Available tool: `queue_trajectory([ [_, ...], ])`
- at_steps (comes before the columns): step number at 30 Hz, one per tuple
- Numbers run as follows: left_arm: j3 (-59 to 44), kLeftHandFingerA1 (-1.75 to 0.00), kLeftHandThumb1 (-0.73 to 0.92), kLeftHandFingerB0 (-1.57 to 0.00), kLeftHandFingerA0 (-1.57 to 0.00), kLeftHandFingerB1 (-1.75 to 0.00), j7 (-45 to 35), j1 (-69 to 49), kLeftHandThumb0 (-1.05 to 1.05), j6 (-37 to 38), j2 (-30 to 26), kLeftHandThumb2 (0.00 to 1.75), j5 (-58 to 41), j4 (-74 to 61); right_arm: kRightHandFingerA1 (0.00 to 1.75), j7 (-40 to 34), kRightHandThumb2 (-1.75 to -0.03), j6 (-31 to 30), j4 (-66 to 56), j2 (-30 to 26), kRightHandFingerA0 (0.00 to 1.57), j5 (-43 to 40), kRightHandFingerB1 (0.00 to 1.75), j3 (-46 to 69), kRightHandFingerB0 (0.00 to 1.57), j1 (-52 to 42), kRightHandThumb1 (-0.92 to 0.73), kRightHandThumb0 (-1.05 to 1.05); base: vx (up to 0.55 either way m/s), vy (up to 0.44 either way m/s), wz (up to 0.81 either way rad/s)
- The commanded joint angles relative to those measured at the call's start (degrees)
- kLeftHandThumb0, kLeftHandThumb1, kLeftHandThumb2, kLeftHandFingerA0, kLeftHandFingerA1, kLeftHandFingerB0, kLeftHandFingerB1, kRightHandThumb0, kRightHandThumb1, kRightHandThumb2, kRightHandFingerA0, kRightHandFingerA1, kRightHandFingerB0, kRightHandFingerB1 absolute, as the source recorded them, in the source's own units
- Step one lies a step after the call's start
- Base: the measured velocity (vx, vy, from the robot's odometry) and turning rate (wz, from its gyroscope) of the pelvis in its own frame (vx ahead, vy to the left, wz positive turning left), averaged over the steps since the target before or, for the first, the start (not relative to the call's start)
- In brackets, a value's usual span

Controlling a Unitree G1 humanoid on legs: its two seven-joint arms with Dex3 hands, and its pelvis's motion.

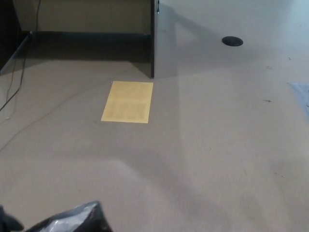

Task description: A person is holding a plastic bag and the robot extends its left hand to grab the bag by hooking its thumb into the holes at the top and brings its hand down by its side. Then it extends its arm again to hand the plastic bag back to the person.

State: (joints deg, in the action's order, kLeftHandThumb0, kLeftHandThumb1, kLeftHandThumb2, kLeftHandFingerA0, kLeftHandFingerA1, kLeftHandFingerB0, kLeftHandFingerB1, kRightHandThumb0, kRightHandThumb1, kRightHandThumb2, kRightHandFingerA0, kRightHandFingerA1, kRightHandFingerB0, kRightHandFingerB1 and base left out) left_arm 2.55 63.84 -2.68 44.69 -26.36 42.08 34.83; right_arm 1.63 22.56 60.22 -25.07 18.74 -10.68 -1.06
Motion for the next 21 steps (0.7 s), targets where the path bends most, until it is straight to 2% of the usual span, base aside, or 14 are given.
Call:
queue_trajectory([
  [1, -4.9, -1.73, 0.63, -0.74, -0.86, -1.37, -10.8, 2.1, 0.0, -4.1, -1.7, 0.93, -6.8, -19.8, 0.51, -0.7, -0.61, -0.5, -0.2, -0.4, 0.73, 0.1, 0.42, 0.1, 0.56, -0.7, -0.7, -0.34, 0.0, 0.0, 0.0],
  [2, -5.2, -1.37, 0.54, -0.86, -1.22, -1.13, -12.8, 3.7, 0.05, -5.9, -1.2, 1.07, -7.4, -23.1, 0.61, -0.6, -0.81, -0.4, -0.1, -0.5, 0.66, 0.0, 0.54, 0.2, 0.52, -0.8, -0.59, -0.39, 0.0, 0.0, 0.0],
  [4, -5.3, -1.35, 0.54, -0.86, -1.2, -1.11, -15.8, 7.4, 0.05, -7.8, -0.7, 1.08, -8.2, -27.6, 0.62, -0.6, -0.81, -0.1, -0.2, -0.7, 0.67, -0.1, 0.54, 0.4, 0.52, -0.9, -0.59, -0.39, 0.0, 0.0, 0.0],
  [5, -5.3, -1.71, 0.59, -0.77, -0.9, -1.35, -17.1, 8.3, 0.0, -8.7, -0.5, 0.99, -8.8, -29.1, 0.51, -0.6, -0.6, -0.1, 0.1, -0.7, 0.73, -0.2, 0.42, 0.4, 0.57, -0.7, -0.7, -0.34, 0.0, 0.0, 0.0],
  [6, -5.3, -1.71, 0.61, -0.76, -0.9, -1.34, -18.6, 9.3, -0.05, -10.0, -0.3, 0.97, -9.1, -30.8, 0.61, -0.4, -0.81, -0.2, 0.2, -0.6, 0.65, -0.3, 0.54, 0.5, 0.52, -0.7, -0.59, -0.4, 0.0, 0.0, 0.0],
  [8, -5.2, -1.71, 0.64, -0.77, -0.89, -1.32, -21.1, 11.6, -0.07, -12.4, 0.2, 0.95, -9.4, -33.5, 0.6, -0.3, -0.82, -0.6, -0.1, -0.7, 0.65, -0.2, 0.53, 0.4, 0.52, -0.8, -0.59, -0.41, 0.0, 0.0, 0.0],
  [9, -4.6, -1.6, 0.58, -0.82, -1.07, -1.24, -22.8, 15.4, -0.09, -14.2, 0.6, 0.96, -8.0, -35.5, 0.49, -0.3, -0.6, -0.1, 0.0, -0.7, 0.71, -0.3, 0.41, 0.5, 0.55, -0.8, -0.7, -0.34, 0.0, 0.0, 0.0],
  [11, -3.7, -1.57, 0.54, -0.87, -1.1, -1.22, -25.2, 18.2, -0.11, -15.2, 1.2, 0.99, -8.8, -37.0, 0.61, -0.2, -0.81, 0.0, 0.0, -0.8, 0.65, -0.2, 0.54, 0.4, 0.52, -0.9, -0.59, -0.39, 0.0, 0.0, 0.0],
  [13, -3.0, -1.59, 0.52, -0.9, -1.11, -1.23, -28.0, 21.2, -0.1, -17.5, 2.0, 1.0, -8.5, -39.0, 0.51, -0.1, -0.61, 0.0, 0.0, -0.6, 0.72, -0.4, 0.42, 0.5, 0.57, -1.0, -0.7, -0.33, 0.0, 0.0, 0.0],
  [14, -2.7, -1.69, 0.58, -0.85, -0.97, -1.29, -29.5, 22.9, -0.1, -19.5, 2.9, 1.0, -8.0, -40.1, 0.51, 0.0, -0.61, 0.1, 0.1, -0.6, 0.72, -0.5, 0.42, 0.5, 0.56, -0.9, -0.7, -0.34, 0.0, 0.0, 0.0],
  [18, -1.1, -1.68, 0.58, -0.8, -0.96, -1.35, -31.5, 30.5, -0.05, -21.8, 5.2, 0.82, -5.8, -38.4, 0.51, 0.1, -0.61, -0.4, -0.4, -0.8, 0.72, -0.2, 0.42, 0.3, 0.55, -0.9, -0.71, -0.33, 0.0, 0.0, 0.0],
  [19, -0.8, -1.38, 0.5, -0.9, -1.27, -1.15, -31.7, 31.7, -0.1, -22.3, 5.6, 0.97, -5.3, -37.8, 0.61, 0.2, -0.82, -0.5, -0.5, -0.8, 0.65, -0.3, 0.53, 0.4, 0.51, -0.9, -0.6, -0.4, 0.0, 0.0, 0.0],
  [20, -0.7, -1.38, 0.5, -0.9, -1.27, -1.15, -31.8, 32.8, -0.1, -22.8, 6.1, 0.97, -4.5, -37.3, 0.61, 0.2, -0.82, -0.6, -0.6, -0.8, 0.65, -0.3, 0.53, 0.4, 0.51, -1.0, -0.6, -0.4, 0.0, 0.0, 0.0],
  [21, -0.2, -1.36, 0.54, -0.88, -1.24, -1.11, -31.8, 35.2, -0.11, -22.9, 6.5, 1.01, -3.6, -35.9, 0.48, 0.0, -0.6, -0.6, -0.4, -0.8, 0.69, -0.1, 0.41, 0.3, 0.55, -0.9, -0.7, -0.35, 0.0, 0.0, 0.0],
])
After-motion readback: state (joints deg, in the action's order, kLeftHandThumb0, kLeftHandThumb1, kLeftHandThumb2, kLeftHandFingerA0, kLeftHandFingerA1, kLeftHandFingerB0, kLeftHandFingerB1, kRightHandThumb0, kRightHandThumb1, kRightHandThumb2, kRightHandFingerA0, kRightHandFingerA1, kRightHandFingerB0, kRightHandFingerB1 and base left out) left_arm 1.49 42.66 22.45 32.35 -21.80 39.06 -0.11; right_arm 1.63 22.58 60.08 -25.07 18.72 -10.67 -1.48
